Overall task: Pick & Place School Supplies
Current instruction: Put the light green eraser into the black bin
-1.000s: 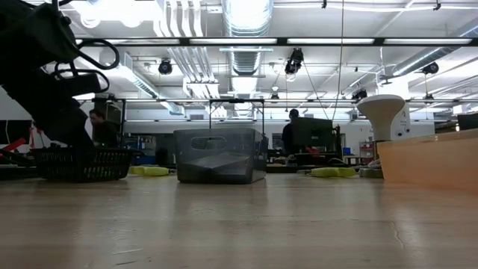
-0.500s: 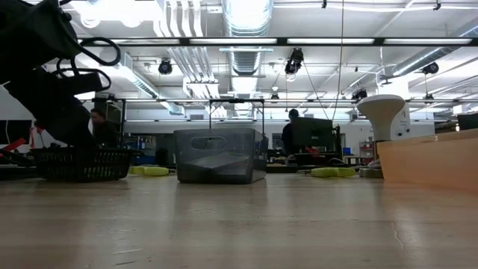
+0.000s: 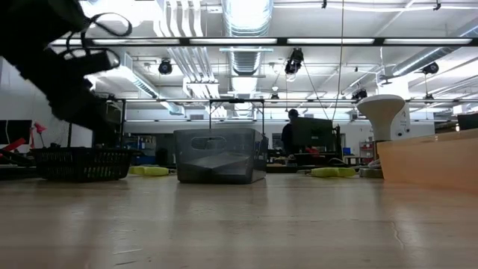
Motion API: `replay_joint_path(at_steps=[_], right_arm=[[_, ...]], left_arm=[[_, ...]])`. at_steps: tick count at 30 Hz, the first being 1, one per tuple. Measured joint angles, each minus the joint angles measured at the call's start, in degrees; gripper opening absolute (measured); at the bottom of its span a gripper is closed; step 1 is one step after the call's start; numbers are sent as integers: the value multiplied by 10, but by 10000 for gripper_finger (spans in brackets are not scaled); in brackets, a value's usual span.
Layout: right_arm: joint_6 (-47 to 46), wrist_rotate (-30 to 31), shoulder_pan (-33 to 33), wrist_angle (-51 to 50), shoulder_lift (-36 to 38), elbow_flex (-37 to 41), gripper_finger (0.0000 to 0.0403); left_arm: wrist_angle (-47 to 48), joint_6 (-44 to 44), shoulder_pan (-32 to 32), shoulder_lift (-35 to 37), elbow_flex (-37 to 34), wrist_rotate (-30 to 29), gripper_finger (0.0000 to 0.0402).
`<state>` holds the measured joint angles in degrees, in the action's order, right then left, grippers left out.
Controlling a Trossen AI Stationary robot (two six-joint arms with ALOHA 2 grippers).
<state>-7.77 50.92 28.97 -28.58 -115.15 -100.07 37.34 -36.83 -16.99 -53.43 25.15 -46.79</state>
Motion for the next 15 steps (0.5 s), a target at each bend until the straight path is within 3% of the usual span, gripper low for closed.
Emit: replay_joint_path(at_steps=[8,15], right_arm=[[-12,-5,0,-2,0,0,224],[-13,-5,4,-42,0,0,224]], left_arm=[[0,34,0,0,92,-42,208],[-1,55,0,0,169,-42,209]])
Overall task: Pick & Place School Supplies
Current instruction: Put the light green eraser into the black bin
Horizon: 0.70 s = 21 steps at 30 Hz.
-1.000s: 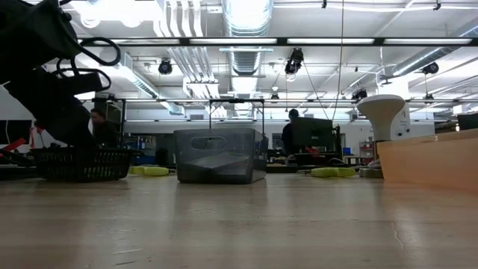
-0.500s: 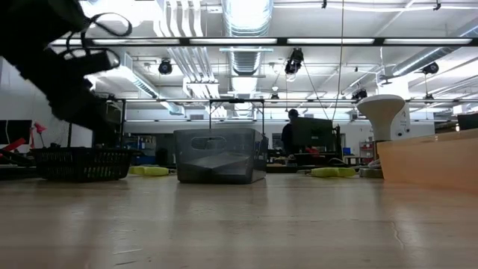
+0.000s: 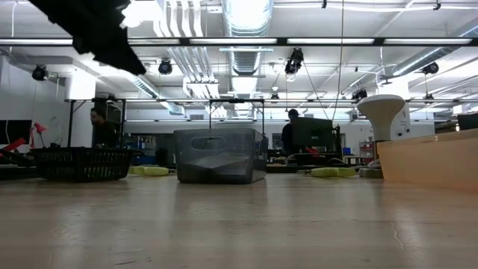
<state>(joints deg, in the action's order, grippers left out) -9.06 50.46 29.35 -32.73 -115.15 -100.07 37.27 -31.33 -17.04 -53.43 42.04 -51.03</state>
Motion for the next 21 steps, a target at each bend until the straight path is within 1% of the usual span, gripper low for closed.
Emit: replay_joint_path(at_steps=[4,12,17,19,21], right_arm=[[0,0,4,-19,0,0,224],[-6,0,5,-30,1,0,224],[-17,0,5,-51,12,0,224],[-42,-4,5,-60,24,0,224],[-63,-28,5,-76,40,0,224]], left_arm=[[0,45,0,0,20,0,208],[1,50,0,0,19,8,208],[1,80,0,0,18,11,209],[-2,68,0,1,19,11,208],[-7,47,0,2,20,11,209]])
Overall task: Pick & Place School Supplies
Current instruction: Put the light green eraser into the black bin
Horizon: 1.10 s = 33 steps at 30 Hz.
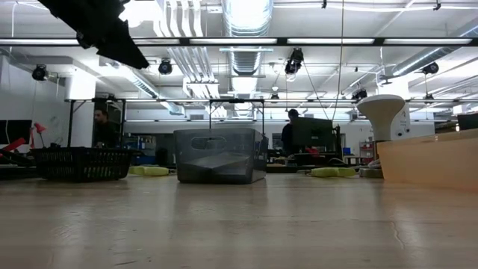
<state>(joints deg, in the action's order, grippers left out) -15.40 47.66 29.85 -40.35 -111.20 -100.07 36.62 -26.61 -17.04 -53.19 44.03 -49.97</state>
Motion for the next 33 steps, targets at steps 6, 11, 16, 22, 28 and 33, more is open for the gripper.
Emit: replay_joint_path(at_steps=[6,11,16,22,28,33], right_arm=[[-45,-54,17,-47,40,3,224],[-64,-35,51,-64,67,28,224],[-224,-2,74,-158,115,80,224],[-395,67,89,-239,188,155,224],[-377,150,83,-175,261,255,224],[-352,153,50,-103,329,346,224]], left_arm=[[-2,0,0,3,1,53,209],[-2,-22,0,6,-1,62,209],[-10,-23,0,5,-2,64,209],[-34,21,0,6,-2,64,209],[-95,117,1,8,-2,68,209],[-145,189,5,12,-2,76,209]])
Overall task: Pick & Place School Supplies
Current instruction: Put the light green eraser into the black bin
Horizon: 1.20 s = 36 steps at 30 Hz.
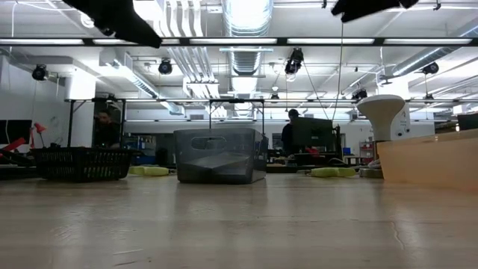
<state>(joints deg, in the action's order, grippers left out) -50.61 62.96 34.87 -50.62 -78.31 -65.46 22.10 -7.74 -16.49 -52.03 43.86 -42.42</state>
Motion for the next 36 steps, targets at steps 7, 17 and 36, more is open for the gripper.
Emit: replay_joint_path(at_steps=[7,17,36], right_arm=[[18,-2,-85,46,107,86,224],[146,-119,-180,191,198,125,224],[258,-164,-189,225,217,89,224]], left_arm=[[-56,122,55,13,4,-19,208],[-88,146,181,15,4,-48,208],[-15,-119,222,7,19,-30,209]])
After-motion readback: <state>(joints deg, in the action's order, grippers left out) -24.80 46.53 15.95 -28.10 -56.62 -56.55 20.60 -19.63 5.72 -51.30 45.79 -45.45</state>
